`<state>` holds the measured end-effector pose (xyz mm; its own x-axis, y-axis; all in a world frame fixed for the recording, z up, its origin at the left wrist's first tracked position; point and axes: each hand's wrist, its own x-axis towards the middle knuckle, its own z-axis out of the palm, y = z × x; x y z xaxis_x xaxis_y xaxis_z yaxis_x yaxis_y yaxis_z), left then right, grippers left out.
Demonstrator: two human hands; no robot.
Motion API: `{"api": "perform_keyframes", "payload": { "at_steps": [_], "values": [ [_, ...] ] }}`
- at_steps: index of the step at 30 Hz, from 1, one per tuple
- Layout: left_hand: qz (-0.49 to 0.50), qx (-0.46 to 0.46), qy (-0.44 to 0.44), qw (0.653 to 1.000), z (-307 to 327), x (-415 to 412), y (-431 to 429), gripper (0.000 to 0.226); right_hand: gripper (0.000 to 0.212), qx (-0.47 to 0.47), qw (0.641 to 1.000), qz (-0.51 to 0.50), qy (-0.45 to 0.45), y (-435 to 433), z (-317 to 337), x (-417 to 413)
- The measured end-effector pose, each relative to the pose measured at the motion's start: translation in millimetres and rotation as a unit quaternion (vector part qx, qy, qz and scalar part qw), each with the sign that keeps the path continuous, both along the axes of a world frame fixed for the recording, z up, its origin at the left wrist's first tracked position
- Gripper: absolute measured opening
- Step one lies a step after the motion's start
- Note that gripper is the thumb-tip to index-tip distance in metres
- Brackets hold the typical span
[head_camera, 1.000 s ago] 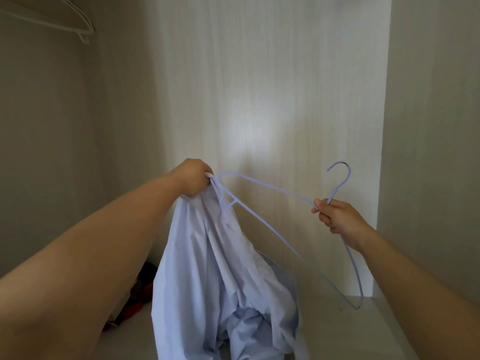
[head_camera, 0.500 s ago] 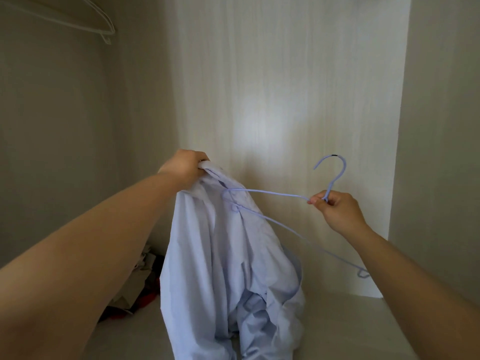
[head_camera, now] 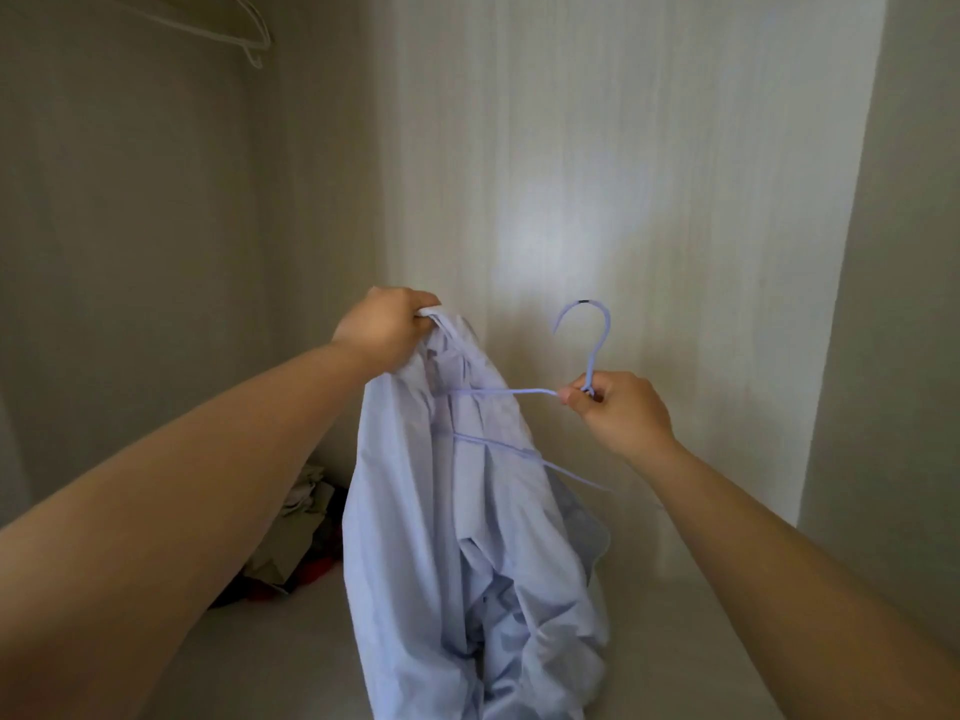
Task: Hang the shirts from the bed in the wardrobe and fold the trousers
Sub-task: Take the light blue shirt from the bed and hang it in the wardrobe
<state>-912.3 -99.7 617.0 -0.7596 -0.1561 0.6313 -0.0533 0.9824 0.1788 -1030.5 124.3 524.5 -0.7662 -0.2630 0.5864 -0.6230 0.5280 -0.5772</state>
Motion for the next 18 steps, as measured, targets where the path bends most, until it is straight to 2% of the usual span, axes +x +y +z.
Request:
{"api": "perform_keyframes", "payload": {
  "at_steps": [2, 5, 7, 11, 14, 18],
  "values": [
    [0.026, -0.085, 0.028, 0.996, 1.9, 6.1, -1.3, 0.015, 0.022, 0.045, 0.997, -0.053, 0.045, -3.9, -1.5, 1.8],
    [0.088, -0.24, 0.055, 0.965, 3.5, 16.0, -4.6, 0.022, 0.024, 0.01, 0.993, -0.095, 0.07, -4.5, 2.0, 3.2],
    [0.1, -0.257, 0.051, 0.96, 1.4, 19.4, -9.0, 0.027, 0.025, -0.016, 0.991, -0.114, 0.072, -4.1, 6.7, 2.7],
    [0.092, -0.178, 0.071, 0.977, -6.4, 19.8, -16.7, 0.028, 0.025, -0.033, 0.99, -0.11, 0.086, -12.0, 7.5, 10.4],
    [0.103, -0.091, 0.071, 0.988, -10.1, 18.3, -20.2, 0.037, 0.019, -0.055, 0.997, -0.035, 0.033, -15.1, 9.6, 14.9],
    [0.105, 0.03, 0.058, 0.992, -14.2, 15.7, -13.7, 0.048, 0.017, -0.021, 0.998, 0.063, -0.01, -22.8, 15.9, 17.4]
  ]
}}
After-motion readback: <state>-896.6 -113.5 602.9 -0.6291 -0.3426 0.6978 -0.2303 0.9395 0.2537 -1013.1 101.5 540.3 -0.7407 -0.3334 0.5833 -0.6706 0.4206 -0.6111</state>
